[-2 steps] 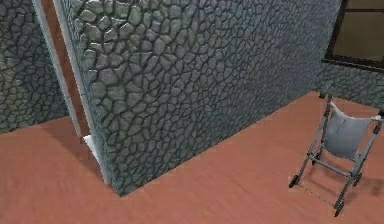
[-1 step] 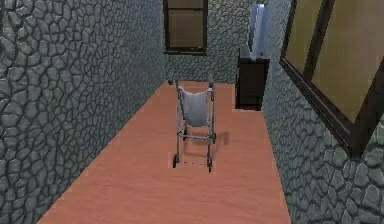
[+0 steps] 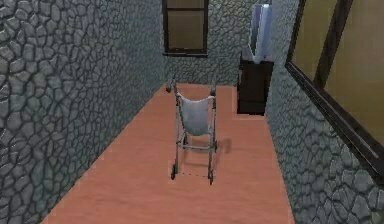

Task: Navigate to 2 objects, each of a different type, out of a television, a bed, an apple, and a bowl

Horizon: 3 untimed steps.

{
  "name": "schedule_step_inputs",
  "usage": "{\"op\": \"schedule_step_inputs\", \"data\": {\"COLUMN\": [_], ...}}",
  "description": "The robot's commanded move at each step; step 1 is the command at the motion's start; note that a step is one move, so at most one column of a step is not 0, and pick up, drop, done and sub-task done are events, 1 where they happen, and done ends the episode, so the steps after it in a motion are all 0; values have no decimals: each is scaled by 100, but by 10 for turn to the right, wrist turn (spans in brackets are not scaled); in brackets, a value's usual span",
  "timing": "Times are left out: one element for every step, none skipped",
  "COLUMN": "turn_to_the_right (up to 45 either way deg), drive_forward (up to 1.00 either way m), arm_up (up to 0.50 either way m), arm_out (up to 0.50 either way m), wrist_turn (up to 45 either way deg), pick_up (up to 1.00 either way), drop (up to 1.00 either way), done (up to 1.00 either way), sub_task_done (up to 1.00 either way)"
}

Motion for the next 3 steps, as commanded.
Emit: {"op": "schedule_step_inputs", "data": {"turn_to_the_right": [-300,0,210], "drive_forward": [0,80,0], "arm_up": [0,0,0], "arm_out": [0,0,0], "wrist_turn": [0,0,0], "pick_up": [0,0,0], "drop": [0,0,0], "done": [0,0,0], "sub_task_done": [0,0,0]}}
